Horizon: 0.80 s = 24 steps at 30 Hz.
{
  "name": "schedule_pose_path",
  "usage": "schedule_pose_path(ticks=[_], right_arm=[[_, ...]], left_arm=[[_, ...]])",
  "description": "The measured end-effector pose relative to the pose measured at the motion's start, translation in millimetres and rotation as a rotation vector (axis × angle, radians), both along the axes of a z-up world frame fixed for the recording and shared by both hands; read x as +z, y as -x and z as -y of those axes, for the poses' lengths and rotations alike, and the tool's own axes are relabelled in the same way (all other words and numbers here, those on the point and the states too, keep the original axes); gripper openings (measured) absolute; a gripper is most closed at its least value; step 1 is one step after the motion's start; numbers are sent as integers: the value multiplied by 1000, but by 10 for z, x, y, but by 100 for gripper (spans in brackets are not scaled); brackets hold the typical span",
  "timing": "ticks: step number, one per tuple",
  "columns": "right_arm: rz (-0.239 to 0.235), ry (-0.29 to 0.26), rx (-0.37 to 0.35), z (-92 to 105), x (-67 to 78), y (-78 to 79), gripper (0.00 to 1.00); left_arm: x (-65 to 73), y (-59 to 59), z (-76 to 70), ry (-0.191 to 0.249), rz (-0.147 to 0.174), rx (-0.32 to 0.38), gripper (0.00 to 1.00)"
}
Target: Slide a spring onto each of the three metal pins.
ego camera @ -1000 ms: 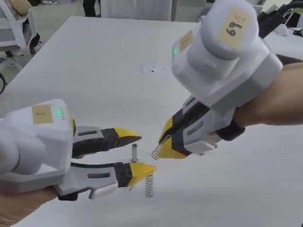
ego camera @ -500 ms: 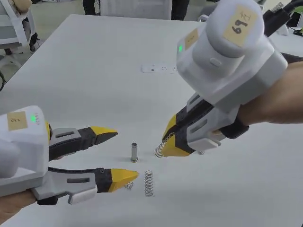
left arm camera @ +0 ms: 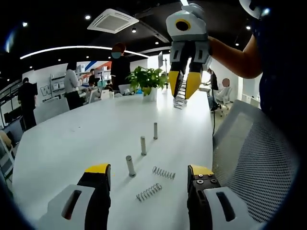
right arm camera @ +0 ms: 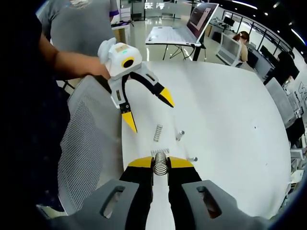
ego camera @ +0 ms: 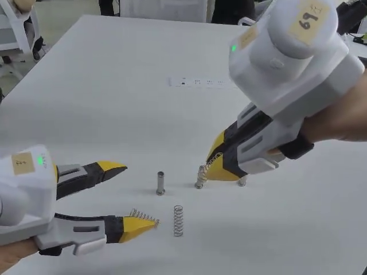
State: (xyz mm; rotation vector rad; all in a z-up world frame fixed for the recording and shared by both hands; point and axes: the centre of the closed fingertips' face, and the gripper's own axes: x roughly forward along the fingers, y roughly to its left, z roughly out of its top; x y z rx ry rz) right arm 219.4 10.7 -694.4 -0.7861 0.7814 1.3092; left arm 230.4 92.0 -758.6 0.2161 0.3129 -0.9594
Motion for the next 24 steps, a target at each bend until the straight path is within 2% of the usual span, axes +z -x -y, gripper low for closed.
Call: schedule_pose_path(ticks=[6, 11, 13, 16, 24], right_arm=[[18, 4, -51, 159, 66, -173, 8], [45, 27, -113, 368, 138, -412, 8], [49, 35, -129, 424, 144, -462, 8], [44, 50, -155, 522, 118, -581, 8], [10, 116, -200, 707, -79, -736, 8]], left_arm=[[-75, 2, -12, -14, -9, 0, 62], [-91, -24, -22, -17, -9, 0, 64], [-95, -38, -27, -18, -9, 0, 64], [-93, -43, -21, -14, -11, -2, 63], [-101, -47, -21, -18, -10, -10, 63]])
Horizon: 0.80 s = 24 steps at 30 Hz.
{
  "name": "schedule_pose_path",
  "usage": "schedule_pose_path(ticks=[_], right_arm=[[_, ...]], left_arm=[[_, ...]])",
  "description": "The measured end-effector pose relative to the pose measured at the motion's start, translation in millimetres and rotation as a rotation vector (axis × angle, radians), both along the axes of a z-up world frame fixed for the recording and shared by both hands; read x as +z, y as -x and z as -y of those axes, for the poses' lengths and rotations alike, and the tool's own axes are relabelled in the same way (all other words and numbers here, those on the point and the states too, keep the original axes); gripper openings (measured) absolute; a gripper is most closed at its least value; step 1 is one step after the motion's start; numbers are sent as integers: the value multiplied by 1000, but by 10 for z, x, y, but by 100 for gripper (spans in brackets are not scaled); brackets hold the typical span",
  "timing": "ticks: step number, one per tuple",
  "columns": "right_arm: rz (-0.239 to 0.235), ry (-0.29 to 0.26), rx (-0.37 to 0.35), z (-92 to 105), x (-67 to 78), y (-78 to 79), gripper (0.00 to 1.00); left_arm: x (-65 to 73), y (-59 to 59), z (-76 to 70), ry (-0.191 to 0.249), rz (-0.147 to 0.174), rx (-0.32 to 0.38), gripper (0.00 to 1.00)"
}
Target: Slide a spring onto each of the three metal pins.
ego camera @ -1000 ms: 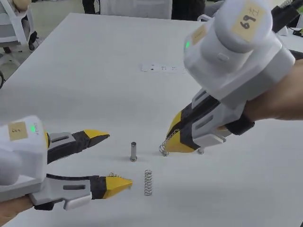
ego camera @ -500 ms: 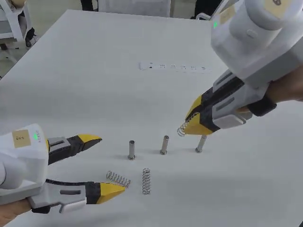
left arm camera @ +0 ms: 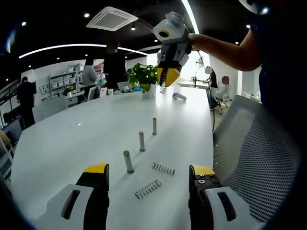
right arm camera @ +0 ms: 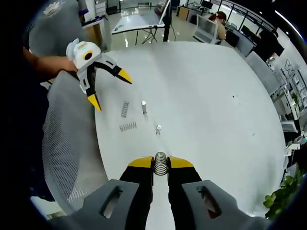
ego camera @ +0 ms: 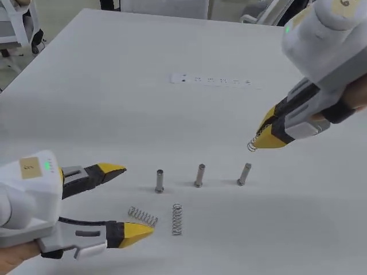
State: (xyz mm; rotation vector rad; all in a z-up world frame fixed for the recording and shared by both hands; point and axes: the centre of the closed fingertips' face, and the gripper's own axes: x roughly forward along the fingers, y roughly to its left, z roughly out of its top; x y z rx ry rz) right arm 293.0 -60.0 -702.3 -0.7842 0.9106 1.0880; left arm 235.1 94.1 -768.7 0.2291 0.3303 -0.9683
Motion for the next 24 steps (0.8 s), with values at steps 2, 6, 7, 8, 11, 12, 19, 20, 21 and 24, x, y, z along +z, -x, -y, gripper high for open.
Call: schedule_pose_path(ticks=[2, 6, 7, 8, 11, 12, 19, 20, 21, 24], right_arm=[[-10, 21, -7, 35, -66, -45, 8], [-38, 48, -18, 70, -200, -114, 8], [-38, 55, -21, 78, -237, -153, 8], [-40, 62, -26, 90, -269, -192, 8], [-40, 87, -32, 116, -358, -253, 8], [-59, 83, -37, 111, -393, -246, 8], [-86, 113, -39, 151, -581, -258, 8], [-89, 115, -42, 161, -599, -263, 8], [-91, 115, -44, 169, -621, -271, 8], [-92, 117, -50, 190, -663, -288, 8]], left_arm=[[1, 3, -9, -1, 0, -1, 64], [5, -6, -31, 1, 2, 2, 64], [8, -5, -30, 3, 2, 3, 64], [9, -5, -31, 2, 2, 2, 63], [6, 3, -27, 0, 0, 0, 63], [6, 6, -27, -1, 0, 0, 63], [15, 20, -20, -1, 0, 2, 63], [15, 19, -20, -3, 2, 2, 63], [17, 22, -14, -3, 1, 1, 63], [20, 22, 0, -3, 1, 0, 63]])
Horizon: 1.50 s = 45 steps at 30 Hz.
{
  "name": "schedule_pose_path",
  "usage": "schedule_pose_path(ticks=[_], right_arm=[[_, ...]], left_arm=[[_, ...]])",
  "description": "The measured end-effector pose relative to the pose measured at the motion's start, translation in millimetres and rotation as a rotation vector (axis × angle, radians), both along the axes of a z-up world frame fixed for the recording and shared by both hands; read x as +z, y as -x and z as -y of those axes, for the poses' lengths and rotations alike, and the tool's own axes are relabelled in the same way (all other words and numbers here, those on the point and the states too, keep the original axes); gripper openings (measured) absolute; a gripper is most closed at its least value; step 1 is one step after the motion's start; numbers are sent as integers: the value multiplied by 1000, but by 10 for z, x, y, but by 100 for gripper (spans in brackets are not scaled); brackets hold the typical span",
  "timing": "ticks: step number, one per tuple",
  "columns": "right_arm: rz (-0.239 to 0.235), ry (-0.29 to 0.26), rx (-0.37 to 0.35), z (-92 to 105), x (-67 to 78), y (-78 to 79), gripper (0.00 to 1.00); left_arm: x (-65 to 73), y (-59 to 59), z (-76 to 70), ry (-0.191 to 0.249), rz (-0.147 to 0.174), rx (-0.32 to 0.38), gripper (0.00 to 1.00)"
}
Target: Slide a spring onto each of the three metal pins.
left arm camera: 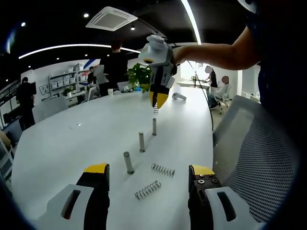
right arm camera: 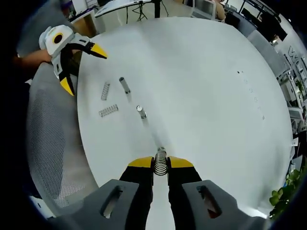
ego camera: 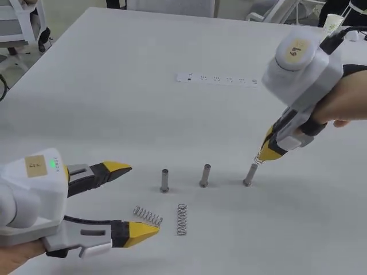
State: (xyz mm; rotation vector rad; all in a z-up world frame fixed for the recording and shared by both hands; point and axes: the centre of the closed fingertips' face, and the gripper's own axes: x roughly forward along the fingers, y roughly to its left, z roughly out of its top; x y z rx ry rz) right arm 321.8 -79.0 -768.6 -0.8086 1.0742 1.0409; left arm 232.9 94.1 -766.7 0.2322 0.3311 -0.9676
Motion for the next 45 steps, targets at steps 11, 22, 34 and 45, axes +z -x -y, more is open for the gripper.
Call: schedule_pose_path(ticks=[11, 22, 34, 45], right_arm=[[-14, 6, -9, 36, -99, 25, 8], [-19, 17, -10, 27, -155, 44, 8], [-33, 47, 1, -19, -356, 71, 8], [-50, 60, -10, -47, -581, 32, 9]], left_arm=[[-6, 9, 48, 0, -5, -6, 62], [6, 26, 47, 2, -5, -5, 62], [20, 25, 46, 2, -4, -6, 61], [21, 18, 43, 3, -3, -4, 61]])
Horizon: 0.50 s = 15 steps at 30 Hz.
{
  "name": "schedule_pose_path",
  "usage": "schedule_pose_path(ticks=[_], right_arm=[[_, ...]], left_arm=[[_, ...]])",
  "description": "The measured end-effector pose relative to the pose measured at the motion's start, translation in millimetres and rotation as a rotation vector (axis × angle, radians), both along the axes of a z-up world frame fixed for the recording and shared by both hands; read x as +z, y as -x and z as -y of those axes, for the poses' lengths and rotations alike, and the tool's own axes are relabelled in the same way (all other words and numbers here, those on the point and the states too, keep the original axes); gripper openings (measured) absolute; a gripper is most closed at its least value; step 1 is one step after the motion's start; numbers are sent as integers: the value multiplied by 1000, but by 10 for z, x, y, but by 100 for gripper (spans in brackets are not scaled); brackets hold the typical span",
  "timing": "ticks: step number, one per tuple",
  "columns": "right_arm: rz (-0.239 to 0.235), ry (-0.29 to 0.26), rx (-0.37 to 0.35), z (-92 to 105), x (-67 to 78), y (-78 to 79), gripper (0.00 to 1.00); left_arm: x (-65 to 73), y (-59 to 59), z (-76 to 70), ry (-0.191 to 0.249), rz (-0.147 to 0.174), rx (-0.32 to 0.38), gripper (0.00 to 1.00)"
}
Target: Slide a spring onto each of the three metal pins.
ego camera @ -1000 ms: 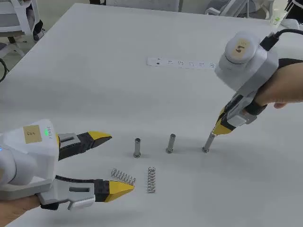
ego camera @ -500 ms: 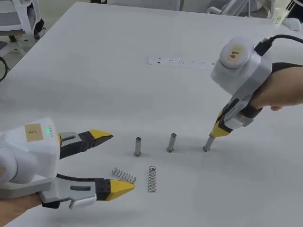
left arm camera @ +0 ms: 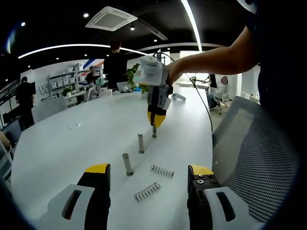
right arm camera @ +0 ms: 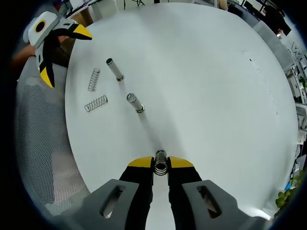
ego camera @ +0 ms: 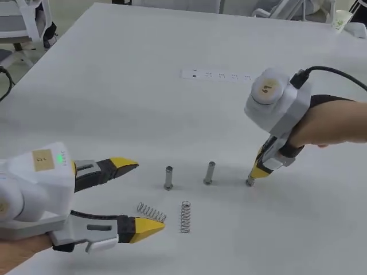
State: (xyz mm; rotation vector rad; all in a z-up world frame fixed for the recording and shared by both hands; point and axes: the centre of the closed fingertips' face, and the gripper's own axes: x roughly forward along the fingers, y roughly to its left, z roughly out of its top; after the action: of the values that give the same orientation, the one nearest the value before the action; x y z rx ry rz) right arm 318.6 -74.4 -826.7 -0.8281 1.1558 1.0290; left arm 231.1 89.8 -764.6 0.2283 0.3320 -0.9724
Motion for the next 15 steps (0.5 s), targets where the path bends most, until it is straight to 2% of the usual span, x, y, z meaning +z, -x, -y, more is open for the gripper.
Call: schedule_pose_path(ticks=[15], right_arm=[[-8, -6, -23, 22, -124, 6, 9]], left_arm=[[12, -9, -5, 5, 2, 8, 60]])
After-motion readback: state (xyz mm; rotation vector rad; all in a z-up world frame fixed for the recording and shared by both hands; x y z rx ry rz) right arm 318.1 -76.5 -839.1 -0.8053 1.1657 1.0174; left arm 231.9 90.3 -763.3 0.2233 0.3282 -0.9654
